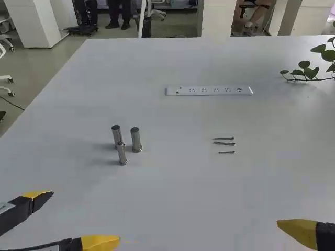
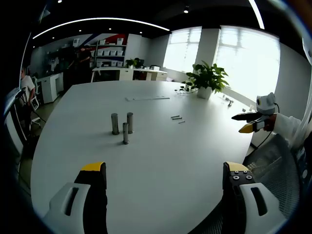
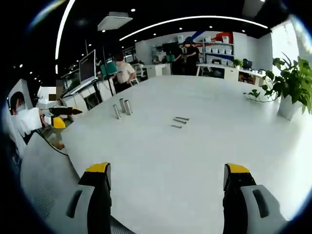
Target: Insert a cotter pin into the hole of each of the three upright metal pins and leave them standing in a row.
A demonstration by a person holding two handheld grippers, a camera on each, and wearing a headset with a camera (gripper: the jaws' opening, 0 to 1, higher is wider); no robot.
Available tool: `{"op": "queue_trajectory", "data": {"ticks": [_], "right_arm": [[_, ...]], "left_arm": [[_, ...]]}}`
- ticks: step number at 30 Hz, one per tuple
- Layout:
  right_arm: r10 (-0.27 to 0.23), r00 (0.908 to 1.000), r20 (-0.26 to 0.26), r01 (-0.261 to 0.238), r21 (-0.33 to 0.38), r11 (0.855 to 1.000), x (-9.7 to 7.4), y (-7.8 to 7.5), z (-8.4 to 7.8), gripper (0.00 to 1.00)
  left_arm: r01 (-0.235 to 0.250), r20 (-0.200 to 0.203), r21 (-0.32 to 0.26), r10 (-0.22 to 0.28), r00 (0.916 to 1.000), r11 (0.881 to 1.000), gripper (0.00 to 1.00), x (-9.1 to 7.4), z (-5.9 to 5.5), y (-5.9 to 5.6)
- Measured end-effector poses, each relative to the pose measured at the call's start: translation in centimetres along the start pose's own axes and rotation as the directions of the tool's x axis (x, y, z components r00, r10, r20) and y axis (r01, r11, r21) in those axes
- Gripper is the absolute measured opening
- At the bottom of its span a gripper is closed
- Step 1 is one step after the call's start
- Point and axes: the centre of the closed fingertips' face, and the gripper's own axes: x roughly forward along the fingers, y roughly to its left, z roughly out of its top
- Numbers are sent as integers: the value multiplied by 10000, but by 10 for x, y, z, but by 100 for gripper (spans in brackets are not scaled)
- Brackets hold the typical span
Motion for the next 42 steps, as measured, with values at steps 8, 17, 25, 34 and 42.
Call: {"op": "queue_trajectory", "data": {"ticks": [8,17,25,34,42], "right_arm": [[5,10000,-38,-5,89,10000,-1,-2,-2,95],[-23,10000,-59,23,76,10000,0,-4,-3,92],[18,10000,-53,-17,100,9999,1,-4,-2,91],[104,9999,-47,-103,123,9999,2,-3,-1,91],[75,9999,-95,-75,57,10000,2,-4,1,90]], "left_arm": [[89,-144,-104,-91,9999,9999,99,2,-2,-1],[88,-423,-386,-105,9991,9992,99,2,-9,-1],[327,-359,-338,-339,9988,9989,94,2,-7,-6],[227,-191,-527,-238,9995,9984,94,1,-4,-2],[92,-188,-535,-102,9998,9985,94,-2,-3,3]]}}
